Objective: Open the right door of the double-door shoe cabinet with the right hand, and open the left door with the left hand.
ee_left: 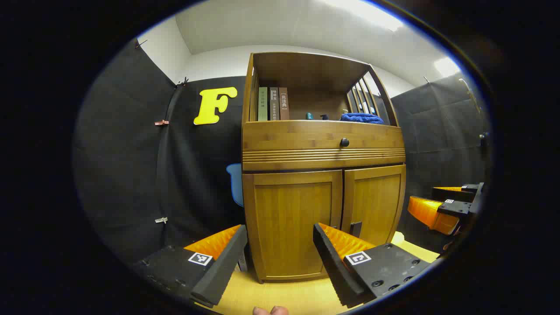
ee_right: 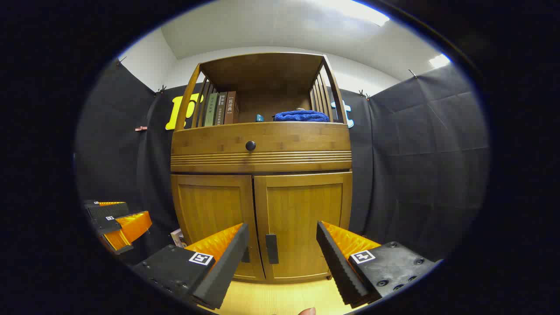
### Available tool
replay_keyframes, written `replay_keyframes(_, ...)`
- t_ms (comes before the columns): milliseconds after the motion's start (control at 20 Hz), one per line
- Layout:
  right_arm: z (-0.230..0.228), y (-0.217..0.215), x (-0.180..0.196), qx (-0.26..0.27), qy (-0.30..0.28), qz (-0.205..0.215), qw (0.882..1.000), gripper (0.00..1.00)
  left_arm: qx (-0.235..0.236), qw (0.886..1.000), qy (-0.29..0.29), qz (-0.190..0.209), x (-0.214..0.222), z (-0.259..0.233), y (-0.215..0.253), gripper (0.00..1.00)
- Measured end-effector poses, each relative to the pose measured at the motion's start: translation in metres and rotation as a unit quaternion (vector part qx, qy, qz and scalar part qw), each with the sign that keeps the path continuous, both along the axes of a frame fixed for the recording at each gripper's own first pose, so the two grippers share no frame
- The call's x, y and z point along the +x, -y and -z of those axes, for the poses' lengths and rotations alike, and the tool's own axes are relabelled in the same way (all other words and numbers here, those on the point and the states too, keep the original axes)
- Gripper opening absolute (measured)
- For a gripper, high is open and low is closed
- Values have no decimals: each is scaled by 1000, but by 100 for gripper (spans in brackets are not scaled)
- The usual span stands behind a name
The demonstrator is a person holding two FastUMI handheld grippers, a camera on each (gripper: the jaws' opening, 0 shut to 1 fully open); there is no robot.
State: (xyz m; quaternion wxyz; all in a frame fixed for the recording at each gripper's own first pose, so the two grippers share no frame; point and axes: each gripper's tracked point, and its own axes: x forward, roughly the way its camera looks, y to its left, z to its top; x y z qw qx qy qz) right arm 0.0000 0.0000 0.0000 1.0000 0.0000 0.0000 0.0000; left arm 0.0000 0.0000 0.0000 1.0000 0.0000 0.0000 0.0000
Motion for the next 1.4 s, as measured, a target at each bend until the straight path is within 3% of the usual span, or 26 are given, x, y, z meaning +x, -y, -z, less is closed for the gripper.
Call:
replay_keyframes(200, 6, -7, 0, 7, -11, -15, 1000, 100, 2, 1000, 0, 6, 2, 2, 1, 93)
replay_keyframes(400, 9, -9, 0, 4, -15, -15, 1000, 95, 0, 1000, -3, 6, 5, 3, -1, 93)
replay_keyframes(1050, 12, -12, 3, 10, -20, -8, 1000, 98, 4, 1000, -6, 10, 7, 2, -1, 93)
replay_keyframes(1400, 23, -20, 21, 1, -25, -19, 1000, 98, 6, 1000, -4, 8, 9, 3, -1, 92)
